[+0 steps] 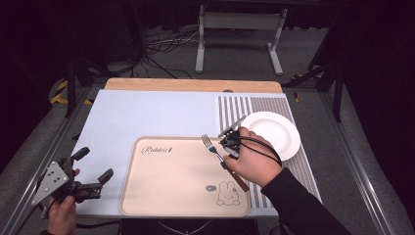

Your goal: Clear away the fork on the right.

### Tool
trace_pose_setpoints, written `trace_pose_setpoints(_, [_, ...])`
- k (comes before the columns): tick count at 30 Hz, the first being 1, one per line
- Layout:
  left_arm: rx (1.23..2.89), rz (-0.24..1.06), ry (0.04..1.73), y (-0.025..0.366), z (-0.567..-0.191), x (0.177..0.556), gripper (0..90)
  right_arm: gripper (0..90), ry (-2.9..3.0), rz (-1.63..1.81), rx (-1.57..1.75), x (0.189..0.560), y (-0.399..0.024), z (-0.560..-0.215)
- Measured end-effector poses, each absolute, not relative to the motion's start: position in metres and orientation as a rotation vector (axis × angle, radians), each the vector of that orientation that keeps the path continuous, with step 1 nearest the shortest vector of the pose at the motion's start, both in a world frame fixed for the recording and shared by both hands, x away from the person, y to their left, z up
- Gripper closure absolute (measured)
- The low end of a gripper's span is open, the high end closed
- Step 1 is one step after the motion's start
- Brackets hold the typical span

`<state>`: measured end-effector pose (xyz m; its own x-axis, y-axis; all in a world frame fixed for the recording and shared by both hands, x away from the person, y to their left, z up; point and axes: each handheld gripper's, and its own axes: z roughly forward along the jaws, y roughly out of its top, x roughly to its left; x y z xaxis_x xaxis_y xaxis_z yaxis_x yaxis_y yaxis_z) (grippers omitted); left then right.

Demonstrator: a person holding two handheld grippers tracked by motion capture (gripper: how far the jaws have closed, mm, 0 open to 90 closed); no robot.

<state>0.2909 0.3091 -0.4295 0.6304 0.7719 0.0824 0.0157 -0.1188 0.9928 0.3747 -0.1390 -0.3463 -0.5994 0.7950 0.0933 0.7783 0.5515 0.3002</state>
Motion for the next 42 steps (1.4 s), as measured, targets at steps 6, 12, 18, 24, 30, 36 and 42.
trace_pose_setpoints(6, [1.570, 0.736, 0.676, 0.309, -0.429, 0.291, 0.2, 78.1, 2.711, 0.478, 1.390, 0.376, -0.137, -0.352])
trace_pose_setpoints(12, [1.569, 0.738, 0.678, 0.309, -0.429, 0.291, 0.2, 78.1, 2.722, 0.455, 1.387, 0.377, -0.134, -0.363])
trace_pose_setpoints(18, [1.570, 0.735, 0.678, 0.309, -0.429, 0.290, 0.2, 78.1, 2.739, 0.436, 1.402, 0.377, -0.132, -0.374])
trace_pose_setpoints(24, [1.569, 0.738, 0.673, 0.309, -0.429, 0.291, 0.2, 78.1, 2.746, 0.412, 1.424, 0.378, -0.132, -0.387])
trace_pose_setpoints(30, [1.570, 0.736, 0.674, 0.309, -0.429, 0.290, 0.2, 78.0, 2.746, 0.389, 1.452, 0.380, -0.132, -0.393])
trace_pose_setpoints(36, [1.571, 0.738, 0.671, 0.309, -0.429, 0.291, 0.2, 78.0, 2.756, 0.376, 1.464, 0.380, -0.131, -0.397])
trace_pose_setpoints(42, [1.571, 0.736, 0.672, 0.309, -0.429, 0.290, 0.2, 77.8, 2.757, 0.350, 1.480, 0.381, -0.131, -0.402])
